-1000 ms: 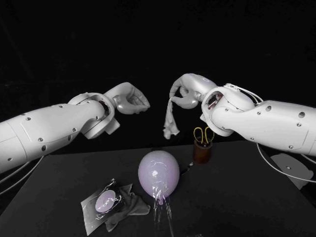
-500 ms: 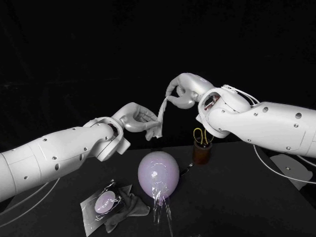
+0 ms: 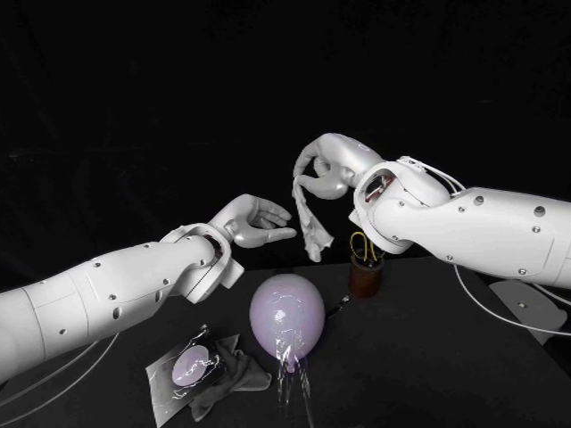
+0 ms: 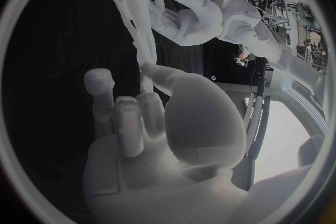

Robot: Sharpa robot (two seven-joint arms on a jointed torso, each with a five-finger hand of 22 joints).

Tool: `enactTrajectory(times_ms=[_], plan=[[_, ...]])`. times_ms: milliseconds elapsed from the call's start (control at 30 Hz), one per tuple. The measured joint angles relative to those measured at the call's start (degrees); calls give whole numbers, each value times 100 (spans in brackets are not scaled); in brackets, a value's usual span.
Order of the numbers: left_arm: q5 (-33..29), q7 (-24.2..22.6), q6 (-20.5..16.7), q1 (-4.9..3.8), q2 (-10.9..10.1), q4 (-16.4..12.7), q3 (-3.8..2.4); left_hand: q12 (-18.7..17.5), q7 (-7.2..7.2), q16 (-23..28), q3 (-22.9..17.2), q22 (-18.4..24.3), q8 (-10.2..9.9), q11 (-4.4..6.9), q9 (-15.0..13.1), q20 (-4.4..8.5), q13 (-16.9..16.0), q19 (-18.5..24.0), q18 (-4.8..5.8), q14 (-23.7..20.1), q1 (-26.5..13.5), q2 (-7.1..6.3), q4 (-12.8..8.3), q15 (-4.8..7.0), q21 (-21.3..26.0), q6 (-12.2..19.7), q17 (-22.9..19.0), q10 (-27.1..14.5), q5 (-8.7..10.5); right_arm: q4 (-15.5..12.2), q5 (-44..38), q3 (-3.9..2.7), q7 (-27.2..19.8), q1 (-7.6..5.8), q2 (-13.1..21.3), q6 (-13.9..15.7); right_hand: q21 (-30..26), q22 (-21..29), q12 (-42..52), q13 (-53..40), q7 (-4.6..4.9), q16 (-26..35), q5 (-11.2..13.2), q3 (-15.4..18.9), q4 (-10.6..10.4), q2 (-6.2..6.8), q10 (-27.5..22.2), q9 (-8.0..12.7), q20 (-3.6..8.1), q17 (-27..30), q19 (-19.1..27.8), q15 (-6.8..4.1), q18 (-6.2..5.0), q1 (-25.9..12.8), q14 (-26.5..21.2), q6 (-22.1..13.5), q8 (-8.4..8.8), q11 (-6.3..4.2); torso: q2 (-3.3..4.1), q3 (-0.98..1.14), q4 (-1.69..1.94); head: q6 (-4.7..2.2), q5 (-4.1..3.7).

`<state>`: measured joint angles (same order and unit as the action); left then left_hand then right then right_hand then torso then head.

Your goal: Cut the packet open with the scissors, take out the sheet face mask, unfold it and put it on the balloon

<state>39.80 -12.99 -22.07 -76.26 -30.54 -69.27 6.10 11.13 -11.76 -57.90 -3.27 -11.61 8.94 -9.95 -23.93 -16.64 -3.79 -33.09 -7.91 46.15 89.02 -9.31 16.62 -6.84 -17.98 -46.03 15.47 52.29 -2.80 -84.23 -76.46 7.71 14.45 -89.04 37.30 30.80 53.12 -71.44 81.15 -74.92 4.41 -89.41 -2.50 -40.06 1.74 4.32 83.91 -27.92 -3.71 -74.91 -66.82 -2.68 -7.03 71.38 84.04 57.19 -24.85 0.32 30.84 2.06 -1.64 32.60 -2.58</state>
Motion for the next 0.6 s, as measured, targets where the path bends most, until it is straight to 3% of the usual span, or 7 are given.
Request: enactTrajectory(times_ms=[367,467,600], plan=[[-19,-36,-7,13,74,15,-2,0,0,0,234,140,0,-19,-27,6,0,-113,0,14,131,131,5,-13,141,0,-67,-18,0,12,67,0,0,2,-4,15,-4,-4,0,0,-11,-26,10,0,0,15,0,0,0,-4,0,1,0,-15,-1,10,0,0,0,-2,-3,4,4],[-27,-81,-22,15,68,-33,-4,35,56,0,298,180,9,-17,-38,-5,0,-164,1,44,144,145,-11,17,185,-57,-80,-16,0,35,81,0,0,7,-20,15,-4,-4,0,-2,-9,-26,11,0,0,15,0,0,0,-4,0,1,1,-15,-1,16,0,0,3,-1,-1,10,0],[-38,-147,-41,15,58,-69,-6,35,74,0,347,214,30,34,-44,-5,-1,-164,1,67,161,162,-6,39,230,-76,-91,-6,0,42,102,1,0,20,-38,15,-4,-4,-1,-3,-2,-24,13,0,0,15,0,0,0,-4,0,1,0,-15,-1,27,0,0,4,0,1,20,-7]])
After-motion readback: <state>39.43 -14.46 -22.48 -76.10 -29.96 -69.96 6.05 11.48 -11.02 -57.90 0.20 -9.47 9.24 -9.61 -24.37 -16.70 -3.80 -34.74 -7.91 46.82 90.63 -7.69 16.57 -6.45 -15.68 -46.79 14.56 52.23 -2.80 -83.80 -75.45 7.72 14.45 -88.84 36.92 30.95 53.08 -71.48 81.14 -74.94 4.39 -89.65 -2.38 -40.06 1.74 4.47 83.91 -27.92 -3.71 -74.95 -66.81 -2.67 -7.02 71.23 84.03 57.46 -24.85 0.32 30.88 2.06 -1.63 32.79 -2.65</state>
